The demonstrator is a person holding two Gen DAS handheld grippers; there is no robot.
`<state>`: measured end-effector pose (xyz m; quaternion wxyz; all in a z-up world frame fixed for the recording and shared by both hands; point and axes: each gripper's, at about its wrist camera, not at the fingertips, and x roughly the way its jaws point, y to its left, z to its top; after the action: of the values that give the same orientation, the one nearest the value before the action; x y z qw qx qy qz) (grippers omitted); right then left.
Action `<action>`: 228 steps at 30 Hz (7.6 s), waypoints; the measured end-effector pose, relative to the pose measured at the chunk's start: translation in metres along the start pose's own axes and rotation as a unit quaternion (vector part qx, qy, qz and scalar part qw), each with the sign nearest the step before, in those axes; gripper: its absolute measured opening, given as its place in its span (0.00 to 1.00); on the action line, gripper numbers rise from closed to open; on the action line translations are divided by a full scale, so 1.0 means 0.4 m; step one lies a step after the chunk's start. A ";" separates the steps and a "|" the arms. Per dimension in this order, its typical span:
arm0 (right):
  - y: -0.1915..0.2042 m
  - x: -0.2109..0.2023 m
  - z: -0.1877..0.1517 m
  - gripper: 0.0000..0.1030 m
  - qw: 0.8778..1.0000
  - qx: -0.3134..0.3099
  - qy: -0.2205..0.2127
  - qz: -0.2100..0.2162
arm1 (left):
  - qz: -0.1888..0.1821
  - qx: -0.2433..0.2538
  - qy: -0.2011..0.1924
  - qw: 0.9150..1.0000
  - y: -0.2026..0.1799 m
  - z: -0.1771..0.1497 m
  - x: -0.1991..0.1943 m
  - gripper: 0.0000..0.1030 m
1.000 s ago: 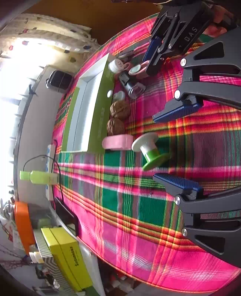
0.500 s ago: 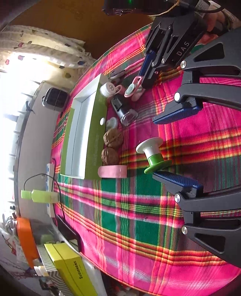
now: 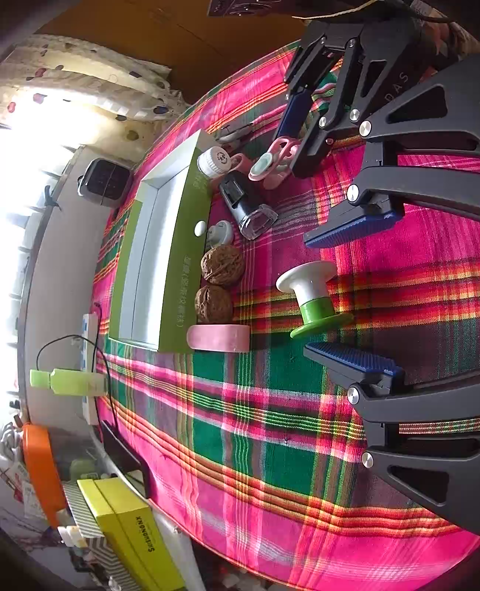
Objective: Organize objects
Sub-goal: 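Close left tool on the spool while right tool closes on the pink clip, then carry the spool with left tool into the white box while right carries the clip, then open left tool to release the spool while right tool releases the clip, then withdraw both tools from the box back toward the remaining objects, then grasp black dotted disc with right tool while left tool grasps pink block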
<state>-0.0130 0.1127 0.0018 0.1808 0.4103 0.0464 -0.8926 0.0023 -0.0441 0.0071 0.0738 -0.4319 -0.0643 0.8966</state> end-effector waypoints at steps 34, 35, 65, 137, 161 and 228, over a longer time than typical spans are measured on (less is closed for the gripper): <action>-0.025 -0.003 0.003 0.18 1.000 0.013 -0.003 -0.002 | 0.007 -0.023 -0.004 1.000 0.011 0.018 0.003 0.31; -0.027 -0.003 0.002 0.18 1.000 0.014 -0.003 0.001 | 0.006 -0.021 -0.004 1.000 0.006 0.018 0.003 0.31; -0.037 -0.050 0.142 0.18 0.998 0.015 -0.061 0.010 | -0.045 0.001 -0.024 0.999 -0.035 0.185 0.015 0.31; -0.171 0.248 0.351 0.27 0.997 0.042 0.058 0.005 | 0.009 0.017 0.036 0.999 -0.002 0.424 0.290 0.43; -0.145 0.091 0.287 0.41 0.999 0.043 -0.009 -0.003 | 0.010 0.003 -0.015 1.000 -0.001 0.347 0.126 0.48; -0.222 0.029 0.079 0.46 0.996 0.077 0.005 -0.038 | -0.015 -0.045 -0.007 0.999 0.076 0.134 0.083 0.50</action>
<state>-0.0745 0.1848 0.0081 0.1140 0.4253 -0.0060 -0.8978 -0.0626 -0.0703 0.0095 0.0676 -0.4270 -0.1118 0.8948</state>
